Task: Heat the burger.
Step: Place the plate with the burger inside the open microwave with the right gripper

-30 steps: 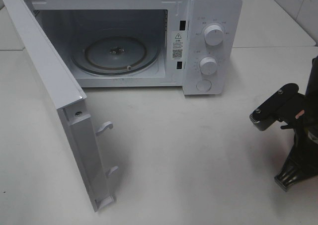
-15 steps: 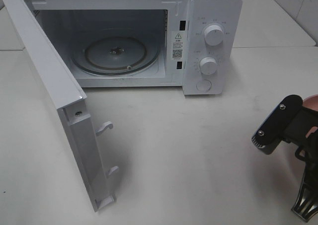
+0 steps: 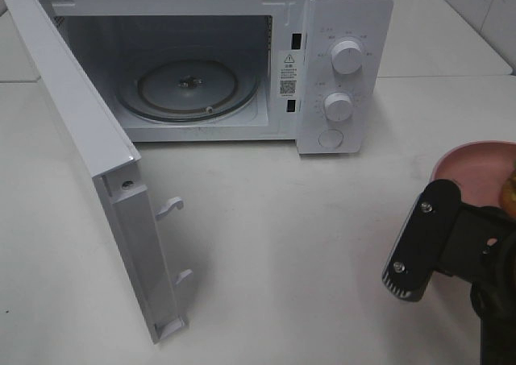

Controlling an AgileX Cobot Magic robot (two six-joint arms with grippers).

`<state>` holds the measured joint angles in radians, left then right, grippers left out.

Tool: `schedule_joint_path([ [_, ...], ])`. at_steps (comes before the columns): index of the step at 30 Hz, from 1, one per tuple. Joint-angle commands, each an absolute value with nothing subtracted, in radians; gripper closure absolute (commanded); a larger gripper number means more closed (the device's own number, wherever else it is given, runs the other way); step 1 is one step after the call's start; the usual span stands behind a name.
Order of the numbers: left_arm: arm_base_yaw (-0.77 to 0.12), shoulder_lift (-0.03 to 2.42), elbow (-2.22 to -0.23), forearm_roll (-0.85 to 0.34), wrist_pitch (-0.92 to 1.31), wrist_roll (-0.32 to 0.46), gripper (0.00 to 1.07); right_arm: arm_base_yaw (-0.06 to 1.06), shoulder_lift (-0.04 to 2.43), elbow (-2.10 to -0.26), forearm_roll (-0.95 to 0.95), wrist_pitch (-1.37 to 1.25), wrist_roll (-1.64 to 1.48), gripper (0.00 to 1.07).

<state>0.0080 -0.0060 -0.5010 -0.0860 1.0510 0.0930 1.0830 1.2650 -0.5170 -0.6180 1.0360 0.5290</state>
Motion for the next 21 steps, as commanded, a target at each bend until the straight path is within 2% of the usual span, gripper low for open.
schedule_joint_path([
  [1,0.009,-0.030,-0.497,-0.094,1.037,0.088,0.09,1.148,1.257,-0.514,-0.671,1.085,0.536,1.07],
  [13,0.009,-0.030,-0.497,-0.094,1.037,0.088,0.09,1.364,1.257,-0.514,-0.714,1.083,0.501,1.07],
  [21,0.009,-0.030,-0.497,-0.094,1.037,0.088,0.09,1.401,1.257,-0.514,-0.726,1.032,0.380,1.07],
])
